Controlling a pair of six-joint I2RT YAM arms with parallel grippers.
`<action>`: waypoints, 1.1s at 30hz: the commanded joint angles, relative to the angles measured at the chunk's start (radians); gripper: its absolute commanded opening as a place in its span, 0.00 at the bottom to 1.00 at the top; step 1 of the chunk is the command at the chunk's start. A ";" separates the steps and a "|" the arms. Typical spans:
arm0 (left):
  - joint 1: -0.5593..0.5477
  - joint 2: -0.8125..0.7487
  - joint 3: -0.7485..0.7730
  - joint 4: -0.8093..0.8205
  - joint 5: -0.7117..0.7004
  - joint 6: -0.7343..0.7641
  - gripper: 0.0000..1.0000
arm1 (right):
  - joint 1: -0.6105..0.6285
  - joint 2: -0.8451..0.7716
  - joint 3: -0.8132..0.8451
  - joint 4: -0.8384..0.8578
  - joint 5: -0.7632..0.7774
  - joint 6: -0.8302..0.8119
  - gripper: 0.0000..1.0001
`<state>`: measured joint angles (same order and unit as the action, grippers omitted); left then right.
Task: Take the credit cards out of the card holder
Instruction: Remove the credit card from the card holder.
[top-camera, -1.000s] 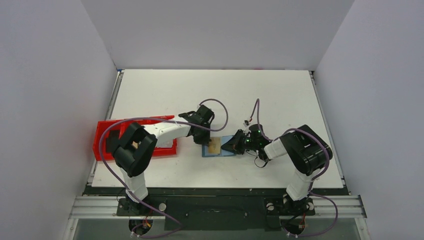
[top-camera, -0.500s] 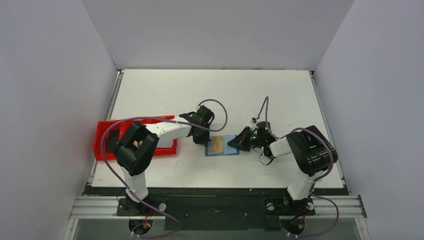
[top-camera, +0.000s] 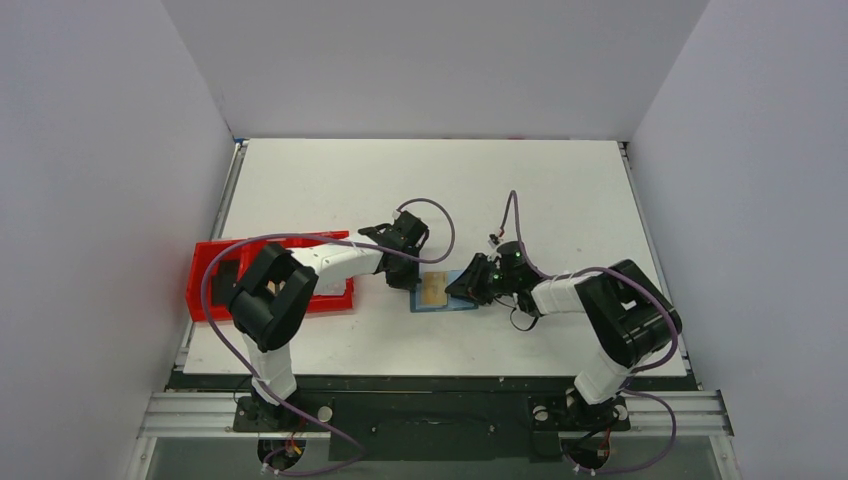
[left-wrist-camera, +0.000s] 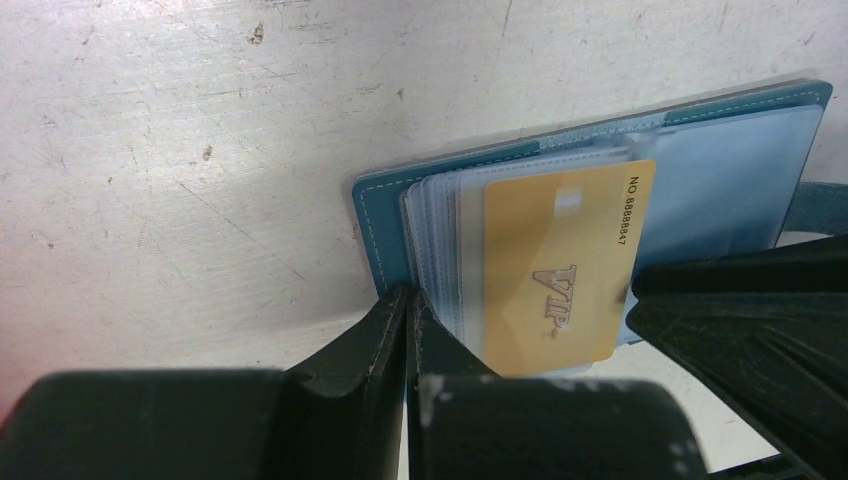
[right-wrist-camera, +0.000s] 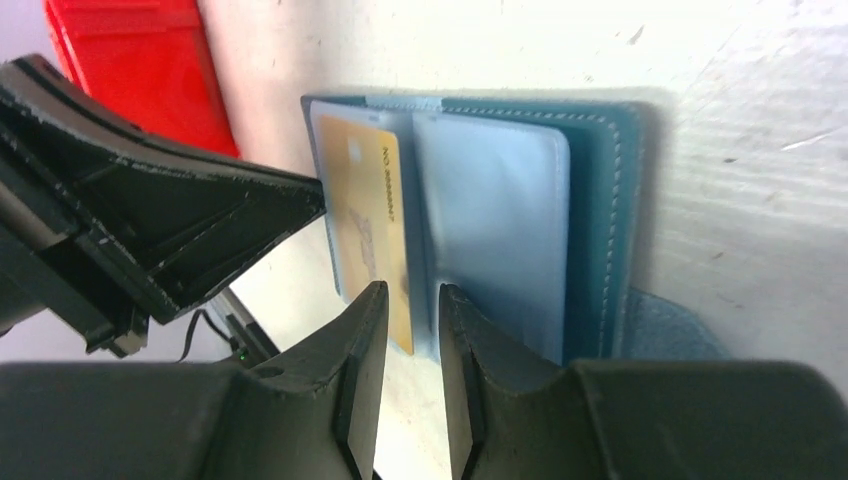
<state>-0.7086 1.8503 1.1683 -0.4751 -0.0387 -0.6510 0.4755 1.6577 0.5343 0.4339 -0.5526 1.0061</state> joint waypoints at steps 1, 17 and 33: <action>0.006 0.050 -0.039 -0.062 -0.059 0.017 0.00 | 0.022 0.006 0.063 -0.057 0.102 -0.060 0.23; 0.006 0.049 -0.038 -0.061 -0.056 0.017 0.00 | 0.050 0.051 0.071 -0.011 0.125 -0.029 0.15; 0.007 0.055 -0.050 -0.057 -0.058 0.009 0.00 | 0.013 -0.017 0.046 -0.048 0.131 -0.045 0.00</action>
<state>-0.7086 1.8503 1.1671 -0.4732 -0.0383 -0.6514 0.5072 1.6886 0.5919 0.4133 -0.4603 0.9981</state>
